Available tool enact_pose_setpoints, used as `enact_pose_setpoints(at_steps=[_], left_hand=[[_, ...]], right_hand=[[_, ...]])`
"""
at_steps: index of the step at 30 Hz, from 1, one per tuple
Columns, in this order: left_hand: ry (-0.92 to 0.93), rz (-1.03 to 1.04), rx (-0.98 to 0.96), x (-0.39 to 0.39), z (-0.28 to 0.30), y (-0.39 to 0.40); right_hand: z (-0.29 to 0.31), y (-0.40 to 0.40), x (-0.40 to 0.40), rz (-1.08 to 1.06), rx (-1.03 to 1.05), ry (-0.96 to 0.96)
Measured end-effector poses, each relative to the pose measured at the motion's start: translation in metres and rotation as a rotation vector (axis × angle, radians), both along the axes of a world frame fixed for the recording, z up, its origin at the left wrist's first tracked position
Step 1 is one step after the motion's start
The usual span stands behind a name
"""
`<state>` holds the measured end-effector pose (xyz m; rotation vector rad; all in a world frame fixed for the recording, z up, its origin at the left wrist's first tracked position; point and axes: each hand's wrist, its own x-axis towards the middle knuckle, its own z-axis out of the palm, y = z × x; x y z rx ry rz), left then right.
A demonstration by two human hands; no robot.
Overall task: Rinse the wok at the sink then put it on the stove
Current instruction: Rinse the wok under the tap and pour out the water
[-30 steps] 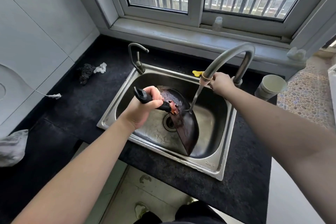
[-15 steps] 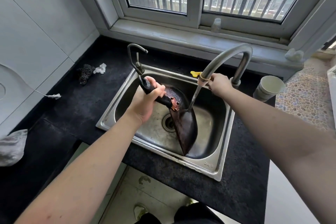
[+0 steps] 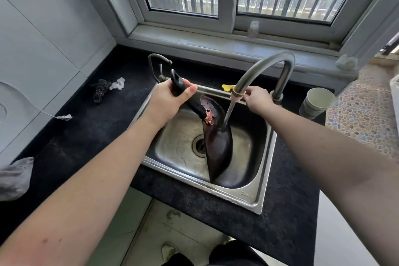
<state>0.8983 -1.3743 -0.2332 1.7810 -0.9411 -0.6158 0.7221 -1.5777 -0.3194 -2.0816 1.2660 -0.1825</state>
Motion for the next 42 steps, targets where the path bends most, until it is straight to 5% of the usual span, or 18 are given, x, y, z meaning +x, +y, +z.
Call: enact_pose_setpoints(at_steps=[18, 32, 42], left_hand=[[-0.009, -0.232, 0.162, 0.026, 0.02, -0.031], [0.04, -0.031, -0.197, -0.01, 0.047, -0.04], [0.063, -0.09, -0.157, -0.021, 0.03, -0.035]], right_hand=[[-0.007, -0.004, 0.002, 0.007, -0.034, 0.009], [-0.013, -0.007, 0.003, 0.0, -0.038, -0.014], [-0.015, -0.007, 0.002, 0.007, -0.044, -0.018]])
